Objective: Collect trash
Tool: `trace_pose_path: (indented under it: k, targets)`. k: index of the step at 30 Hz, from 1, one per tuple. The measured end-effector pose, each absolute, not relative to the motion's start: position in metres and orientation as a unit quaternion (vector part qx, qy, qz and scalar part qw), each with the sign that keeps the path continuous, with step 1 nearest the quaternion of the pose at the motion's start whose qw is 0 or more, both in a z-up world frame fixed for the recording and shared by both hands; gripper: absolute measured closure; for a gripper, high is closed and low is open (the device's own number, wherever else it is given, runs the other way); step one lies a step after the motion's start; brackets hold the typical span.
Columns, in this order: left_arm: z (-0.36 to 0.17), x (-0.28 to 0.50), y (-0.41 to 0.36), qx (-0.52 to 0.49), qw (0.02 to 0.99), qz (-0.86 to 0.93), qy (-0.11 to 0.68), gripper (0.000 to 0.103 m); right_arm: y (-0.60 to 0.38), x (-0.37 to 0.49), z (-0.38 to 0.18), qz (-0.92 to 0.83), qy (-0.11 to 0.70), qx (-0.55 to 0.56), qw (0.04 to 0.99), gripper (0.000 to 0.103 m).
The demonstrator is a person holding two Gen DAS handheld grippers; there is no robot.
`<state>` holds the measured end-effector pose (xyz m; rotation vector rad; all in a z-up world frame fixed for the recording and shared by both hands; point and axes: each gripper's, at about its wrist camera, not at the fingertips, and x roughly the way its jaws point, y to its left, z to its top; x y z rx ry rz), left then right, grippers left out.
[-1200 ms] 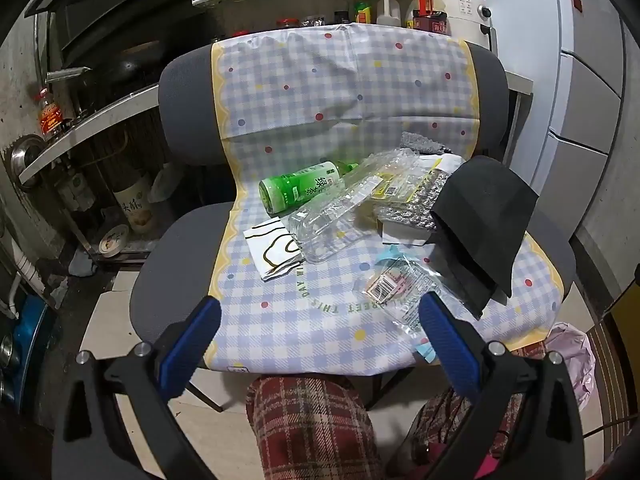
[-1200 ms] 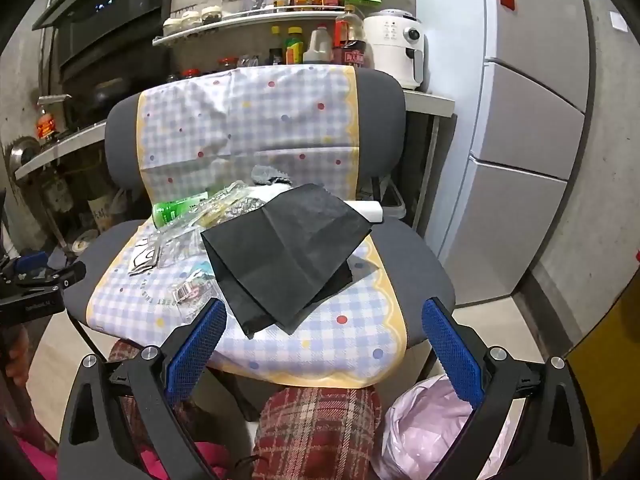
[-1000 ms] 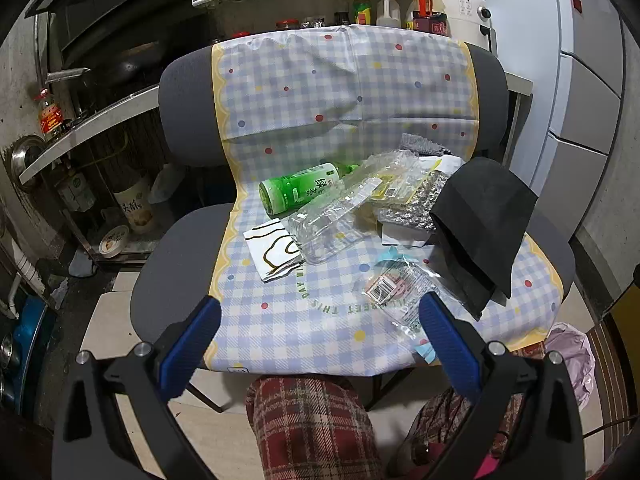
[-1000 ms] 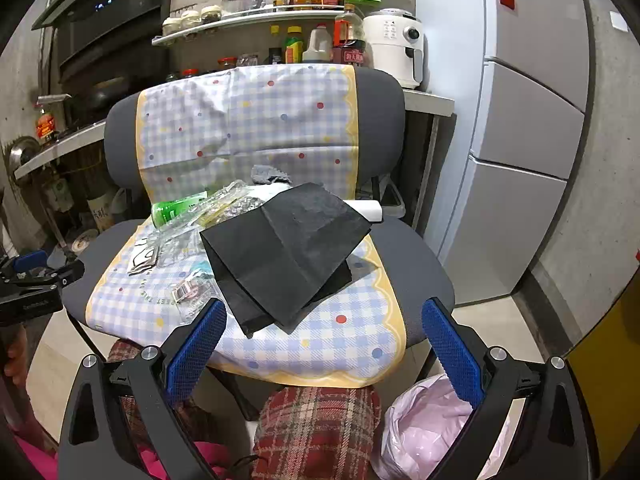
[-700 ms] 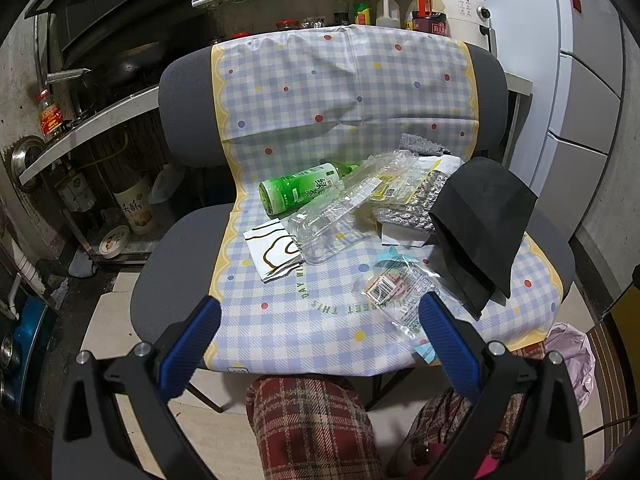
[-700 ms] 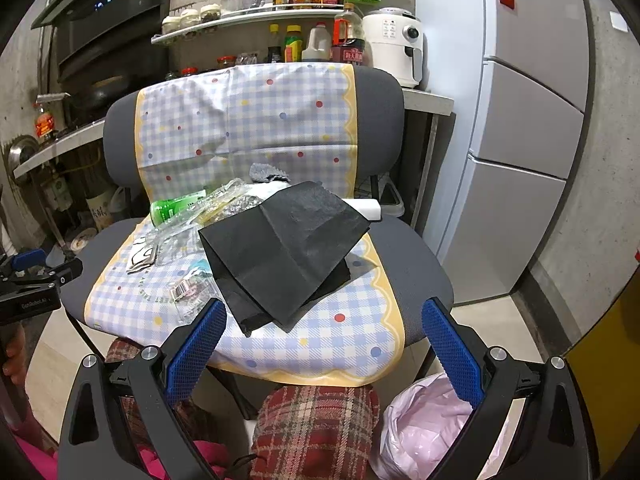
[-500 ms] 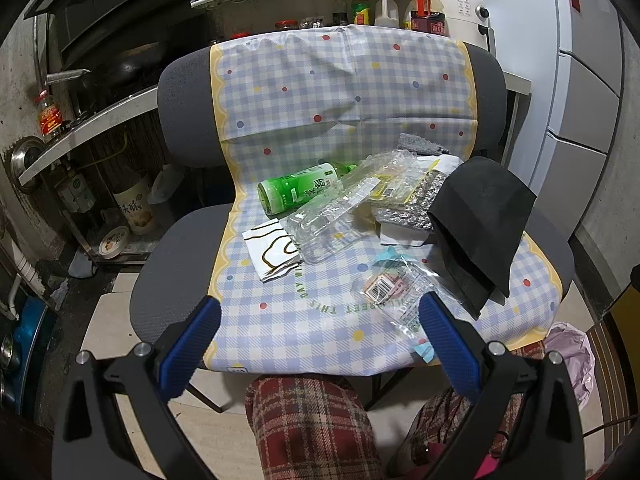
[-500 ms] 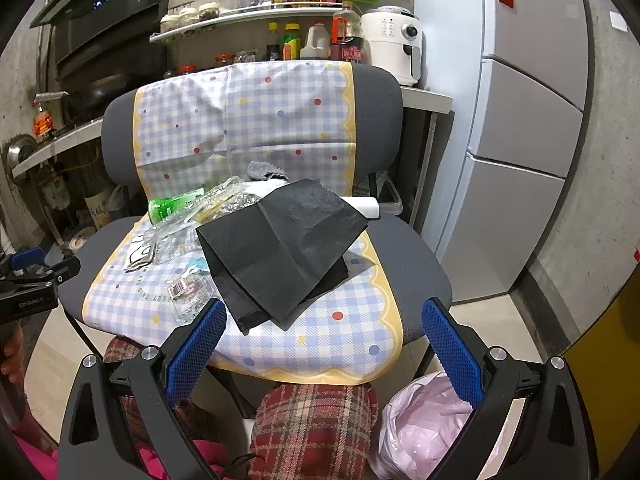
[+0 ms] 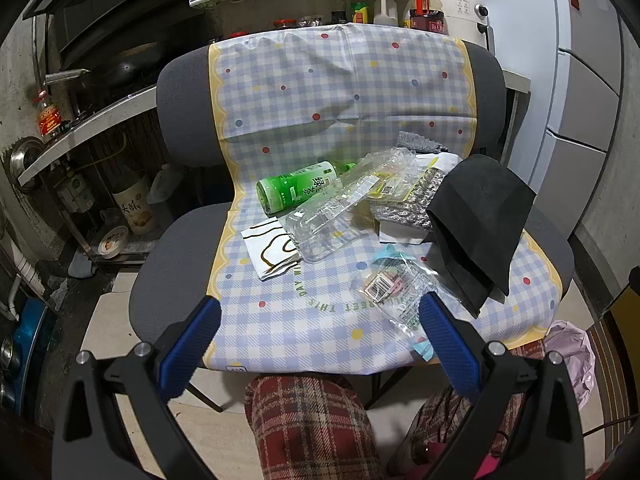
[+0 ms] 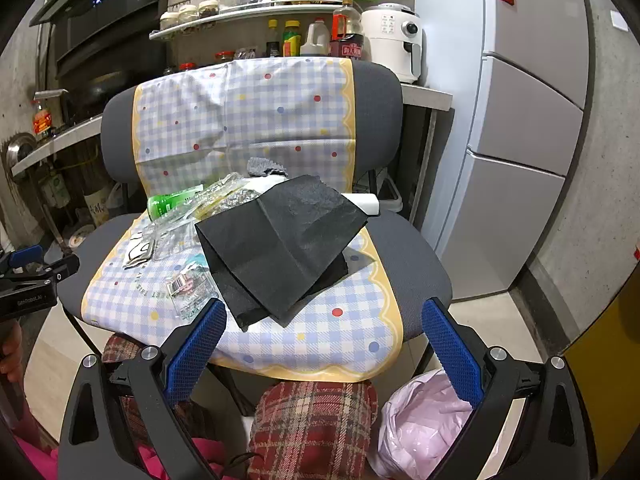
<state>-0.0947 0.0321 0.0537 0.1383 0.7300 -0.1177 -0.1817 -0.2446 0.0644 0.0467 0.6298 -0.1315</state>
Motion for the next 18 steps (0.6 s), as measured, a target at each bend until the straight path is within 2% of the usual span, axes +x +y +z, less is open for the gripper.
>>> trace_pose_path:
  k: [13, 18]
  targets:
    - [0.042, -0.092, 0.030, 0.069, 0.924, -0.060, 0.370, 0.007, -0.246, -0.178, 0.053, -0.056, 0.314, 0.038, 0.947, 0.006]
    - [0.017, -0.078, 0.030, 0.076, 0.912, -0.069, 0.397, 0.007, -0.248, -0.174, 0.049, -0.012, 0.308, 0.155, 0.939, 0.006]
